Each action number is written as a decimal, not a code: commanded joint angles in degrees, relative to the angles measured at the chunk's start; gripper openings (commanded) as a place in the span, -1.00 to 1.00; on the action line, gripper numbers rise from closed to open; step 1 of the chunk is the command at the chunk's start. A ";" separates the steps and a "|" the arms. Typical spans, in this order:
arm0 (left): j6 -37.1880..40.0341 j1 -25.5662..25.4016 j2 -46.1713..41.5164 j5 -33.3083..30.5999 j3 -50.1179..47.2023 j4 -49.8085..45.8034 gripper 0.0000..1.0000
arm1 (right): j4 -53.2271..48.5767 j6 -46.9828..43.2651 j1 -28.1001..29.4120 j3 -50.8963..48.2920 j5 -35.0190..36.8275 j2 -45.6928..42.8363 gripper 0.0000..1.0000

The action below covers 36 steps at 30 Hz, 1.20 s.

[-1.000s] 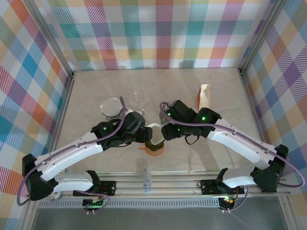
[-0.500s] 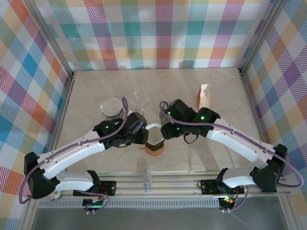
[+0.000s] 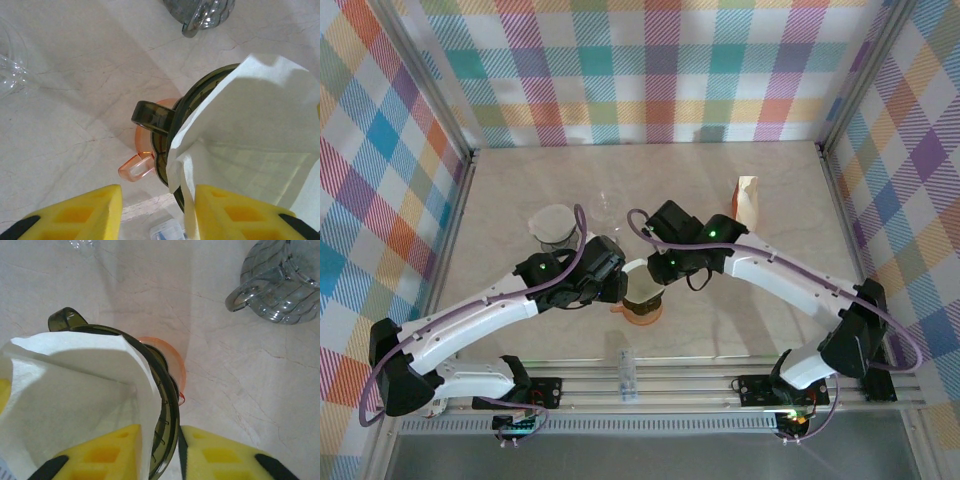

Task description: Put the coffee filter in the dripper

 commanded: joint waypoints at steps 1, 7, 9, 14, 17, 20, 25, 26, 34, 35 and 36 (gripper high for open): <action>0.12 0.73 -0.59 0.07 -1.38 0.90 -0.16 | 0.60 -1.15 -0.33 1.72 -1.21 1.53 -0.61; -0.47 1.28 -1.79 0.77 -2.22 2.30 -0.11 | 0.48 -1.30 -0.28 1.62 -1.05 1.91 -0.64; -0.72 1.61 -3.05 0.56 -2.40 2.84 -0.01 | 0.39 -1.39 -0.34 1.80 -1.11 1.83 -0.64; -0.89 3.40 -6.06 2.34 -4.36 5.92 0.20 | 0.30 -1.27 -0.33 1.54 -1.07 1.74 -0.64; -0.88 4.41 -5.68 3.74 -5.08 6.65 0.18 | 0.38 -1.00 -0.28 1.36 -1.19 1.67 -0.63; -1.18 5.05 -5.26 4.53 -6.02 7.21 0.14 | 0.54 -0.92 -0.17 1.14 -1.30 1.58 -0.63; -1.67 5.78 -6.03 5.93 -7.15 8.28 0.05 | 0.45 -0.07 -0.25 1.26 -0.56 1.52 -0.41; -1.78 5.82 -6.17 5.97 -7.24 8.23 0.03 | 0.31 0.18 -0.28 1.27 -0.18 1.50 -0.15; -2.16 5.92 -6.18 6.62 -7.80 8.50 0.02 | 0.39 0.31 -0.32 3.03 -1.31 4.71 0.44; -2.10 5.94 -6.19 6.67 -7.93 8.52 0.02 | 0.44 0.26 -0.24 2.95 -1.61 5.36 0.45; -2.19 5.89 -6.27 6.74 -8.03 8.57 0.02 | 0.43 0.28 -0.18 2.86 -1.82 5.89 0.46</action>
